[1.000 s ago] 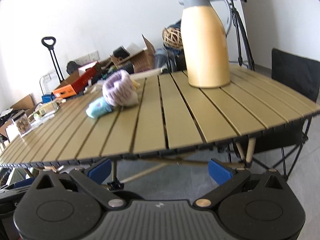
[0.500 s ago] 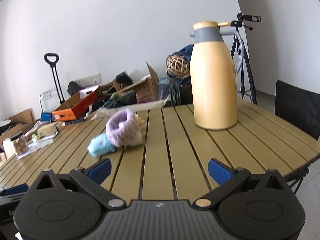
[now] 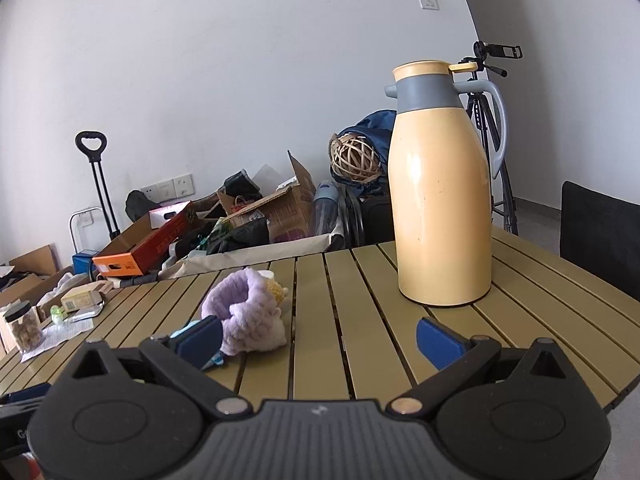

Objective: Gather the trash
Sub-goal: 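Grasp the purple scrunchie with right gripper while left gripper approaches the blue plush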

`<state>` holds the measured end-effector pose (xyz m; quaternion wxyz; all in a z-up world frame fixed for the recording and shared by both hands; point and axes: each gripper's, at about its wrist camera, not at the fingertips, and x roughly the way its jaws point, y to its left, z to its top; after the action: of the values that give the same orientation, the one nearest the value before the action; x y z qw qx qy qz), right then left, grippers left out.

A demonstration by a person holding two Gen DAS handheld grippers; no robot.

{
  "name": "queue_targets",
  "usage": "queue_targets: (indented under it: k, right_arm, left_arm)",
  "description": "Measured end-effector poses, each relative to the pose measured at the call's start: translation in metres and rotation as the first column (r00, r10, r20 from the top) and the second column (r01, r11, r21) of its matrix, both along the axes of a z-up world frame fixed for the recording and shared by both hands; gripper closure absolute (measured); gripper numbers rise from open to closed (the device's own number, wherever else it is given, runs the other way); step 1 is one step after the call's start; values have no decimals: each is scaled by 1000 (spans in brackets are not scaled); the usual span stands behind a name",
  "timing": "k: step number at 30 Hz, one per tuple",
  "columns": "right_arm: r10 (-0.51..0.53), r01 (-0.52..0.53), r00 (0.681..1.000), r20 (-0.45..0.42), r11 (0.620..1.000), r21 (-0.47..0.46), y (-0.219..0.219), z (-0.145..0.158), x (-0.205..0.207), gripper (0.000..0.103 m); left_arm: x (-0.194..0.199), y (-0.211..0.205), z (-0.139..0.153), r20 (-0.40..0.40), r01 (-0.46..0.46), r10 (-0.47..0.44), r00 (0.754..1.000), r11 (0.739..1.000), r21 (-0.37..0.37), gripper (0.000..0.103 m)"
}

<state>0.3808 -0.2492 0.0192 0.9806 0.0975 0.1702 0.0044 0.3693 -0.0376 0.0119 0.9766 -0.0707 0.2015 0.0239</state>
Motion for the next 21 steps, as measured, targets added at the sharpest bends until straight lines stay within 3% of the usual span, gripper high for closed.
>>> queue_targets:
  k: [21]
  right_arm:
    - [76,-74,995,-61,997,29,51,-17,105,0]
  left_arm:
    - [78,37,-4,-57,-85,85,995,996,2,0]
